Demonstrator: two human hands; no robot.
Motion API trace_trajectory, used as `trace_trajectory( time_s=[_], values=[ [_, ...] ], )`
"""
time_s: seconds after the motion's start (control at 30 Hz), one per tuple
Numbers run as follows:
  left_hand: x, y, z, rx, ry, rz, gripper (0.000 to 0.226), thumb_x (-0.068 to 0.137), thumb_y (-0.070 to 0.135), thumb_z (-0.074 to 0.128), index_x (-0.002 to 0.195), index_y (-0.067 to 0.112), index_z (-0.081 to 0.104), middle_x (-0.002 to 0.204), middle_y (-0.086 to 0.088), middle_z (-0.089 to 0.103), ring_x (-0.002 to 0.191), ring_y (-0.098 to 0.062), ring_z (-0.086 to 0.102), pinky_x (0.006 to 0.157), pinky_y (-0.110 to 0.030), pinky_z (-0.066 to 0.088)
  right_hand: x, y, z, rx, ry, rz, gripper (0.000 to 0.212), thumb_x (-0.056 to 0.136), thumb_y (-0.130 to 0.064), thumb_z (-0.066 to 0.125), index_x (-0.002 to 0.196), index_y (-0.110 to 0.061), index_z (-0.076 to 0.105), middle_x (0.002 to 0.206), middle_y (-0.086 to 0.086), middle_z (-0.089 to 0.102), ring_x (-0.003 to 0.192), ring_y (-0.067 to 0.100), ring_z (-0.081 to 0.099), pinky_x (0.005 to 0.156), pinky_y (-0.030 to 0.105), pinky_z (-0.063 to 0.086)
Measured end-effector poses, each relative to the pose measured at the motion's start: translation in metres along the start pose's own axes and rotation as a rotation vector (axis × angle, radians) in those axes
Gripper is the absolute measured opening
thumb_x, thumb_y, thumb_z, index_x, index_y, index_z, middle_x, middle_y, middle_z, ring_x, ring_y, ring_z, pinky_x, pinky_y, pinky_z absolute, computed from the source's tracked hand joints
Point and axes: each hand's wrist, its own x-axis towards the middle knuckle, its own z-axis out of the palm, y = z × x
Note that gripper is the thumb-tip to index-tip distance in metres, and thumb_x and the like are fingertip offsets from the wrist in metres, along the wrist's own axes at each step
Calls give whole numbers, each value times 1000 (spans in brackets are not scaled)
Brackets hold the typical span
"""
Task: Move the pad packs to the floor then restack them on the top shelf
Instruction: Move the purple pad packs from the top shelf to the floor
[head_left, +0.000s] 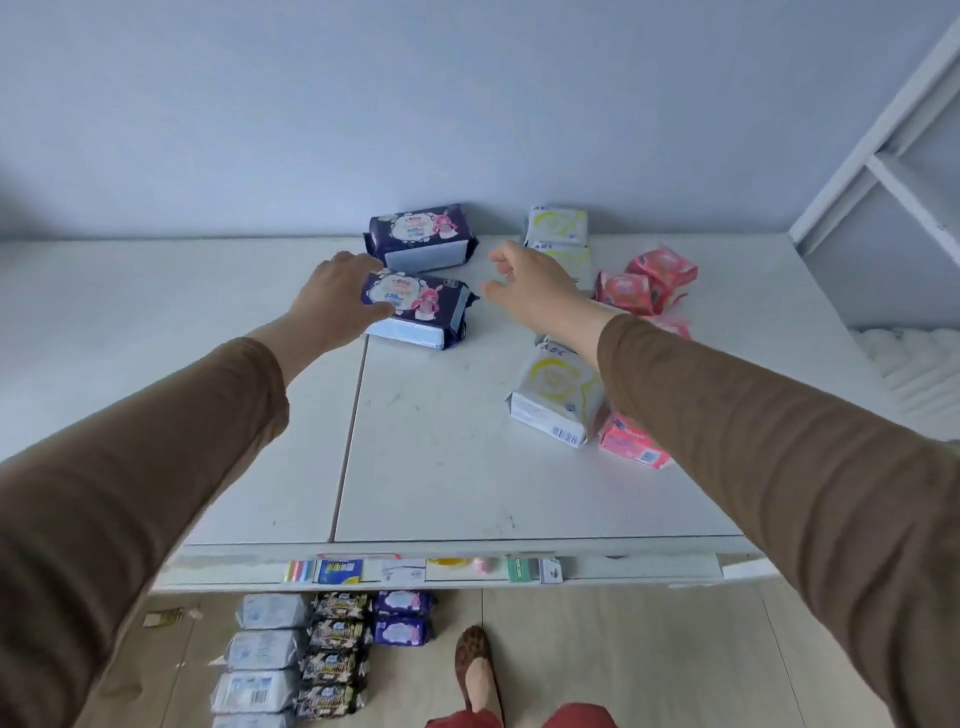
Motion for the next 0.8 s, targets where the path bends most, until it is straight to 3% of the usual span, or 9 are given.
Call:
trace_trajectory(
  time_s=[0.1, 0.3, 0.33, 0.4, 0.47, 0.6, 0.7, 0.8],
  values=[
    [30, -9, 2, -7, -34, -22, 67, 84, 34, 74, 142, 18, 45, 140, -11, 47, 129, -31, 43, 104, -44, 38, 45, 2, 7, 70, -24, 63, 53, 96, -37, 57, 142, -11, 46, 138, 8, 55, 123, 25, 55, 90, 31, 42],
    [72, -26, 10, -103, -170, -93, 84, 75, 36, 83, 146, 24, 41, 144, -5, 43, 129, -26, 43, 105, -42, 39, 131, 11, 25, 269, -54, 214, 69, 96, -43, 57, 149, -3, 38, 151, 13, 45, 135, 28, 47, 101, 30, 38],
    [76, -30, 11, -127, -217, -98, 82, 75, 37, 83, 145, 25, 42, 143, -3, 43, 128, -24, 43, 103, -41, 41, 143, 13, 29, 294, -59, 240, 69, 95, -45, 59, 146, -2, 41, 146, 13, 50, 128, 29, 52, 100, 33, 41],
    [83, -38, 11, -132, -322, -82, 77, 76, 39, 82, 142, 29, 46, 140, 2, 44, 125, -20, 45, 102, -37, 42, 164, 16, 39, 392, -76, 306, 69, 92, -51, 63, 135, 2, 51, 116, 7, 64, 96, 22, 59, 85, 34, 48],
    [86, -43, 11, -144, -392, -76, 73, 74, 41, 83, 138, 34, 49, 135, 10, 45, 121, -17, 48, 103, -37, 43, 180, 17, 49, 487, -122, 359, 69, 89, -55, 66, 129, 0, 56, 88, -4, 55, 81, 15, 50, 75, 30, 42],
    [89, -45, 9, -154, -440, -65, 60, 67, 40, 88, 115, 41, 52, 119, 15, 54, 104, -15, 56, 90, -37, 50, 199, 14, 62, 570, -223, 386, 78, 77, -57, 78, 133, -8, 55, 108, -2, 53, 97, 19, 50, 83, 30, 39],
    [87, -40, 5, -114, -475, -72, 63, 59, 46, 88, 105, 41, 46, 106, 13, 61, 92, -17, 60, 80, -41, 53, 205, 13, 68, 610, -252, 384, 86, 70, -50, 86, 136, -7, 50, 119, -1, 55, 104, 20, 52, 87, 31, 43],
    [82, -34, 1, -67, -461, -54, 76, 54, 49, 90, 114, 38, 43, 113, 13, 58, 99, -19, 58, 88, -43, 51, 203, 16, 74, 699, -230, 330, 87, 68, -36, 91, 139, -9, 48, 135, 3, 61, 117, 20, 58, 101, 35, 48]
  ],
)
